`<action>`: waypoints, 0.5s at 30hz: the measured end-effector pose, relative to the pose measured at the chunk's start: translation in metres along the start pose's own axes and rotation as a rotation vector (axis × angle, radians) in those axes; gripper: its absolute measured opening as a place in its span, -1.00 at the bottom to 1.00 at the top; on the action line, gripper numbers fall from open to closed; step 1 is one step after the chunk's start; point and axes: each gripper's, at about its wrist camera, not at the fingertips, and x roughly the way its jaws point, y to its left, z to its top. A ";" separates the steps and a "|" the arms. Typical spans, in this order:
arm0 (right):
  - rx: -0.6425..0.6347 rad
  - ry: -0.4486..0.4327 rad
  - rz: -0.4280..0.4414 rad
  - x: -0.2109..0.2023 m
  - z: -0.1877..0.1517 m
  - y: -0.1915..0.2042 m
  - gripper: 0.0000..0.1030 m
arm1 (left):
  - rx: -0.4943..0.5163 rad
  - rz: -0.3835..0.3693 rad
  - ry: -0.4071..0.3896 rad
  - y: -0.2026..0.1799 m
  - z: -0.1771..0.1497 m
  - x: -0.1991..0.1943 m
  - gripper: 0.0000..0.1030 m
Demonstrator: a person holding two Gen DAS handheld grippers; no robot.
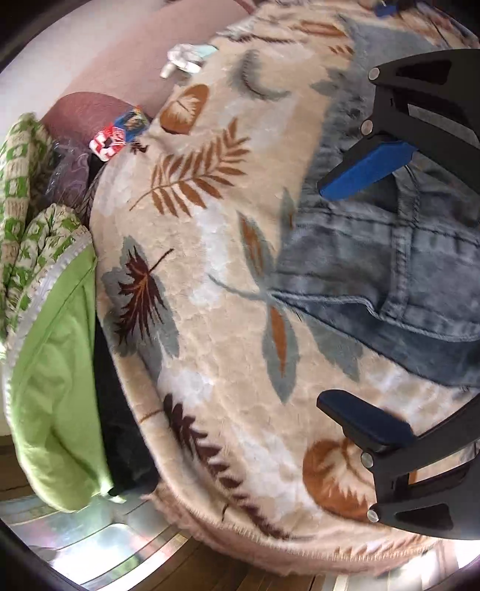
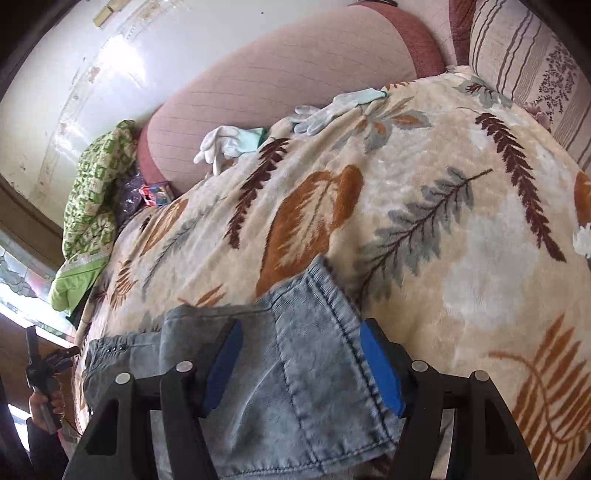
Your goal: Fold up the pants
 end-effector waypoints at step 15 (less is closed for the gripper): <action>0.028 0.009 0.002 0.027 0.038 -0.027 0.35 | -0.015 -0.135 0.129 -0.017 -0.003 0.048 -0.36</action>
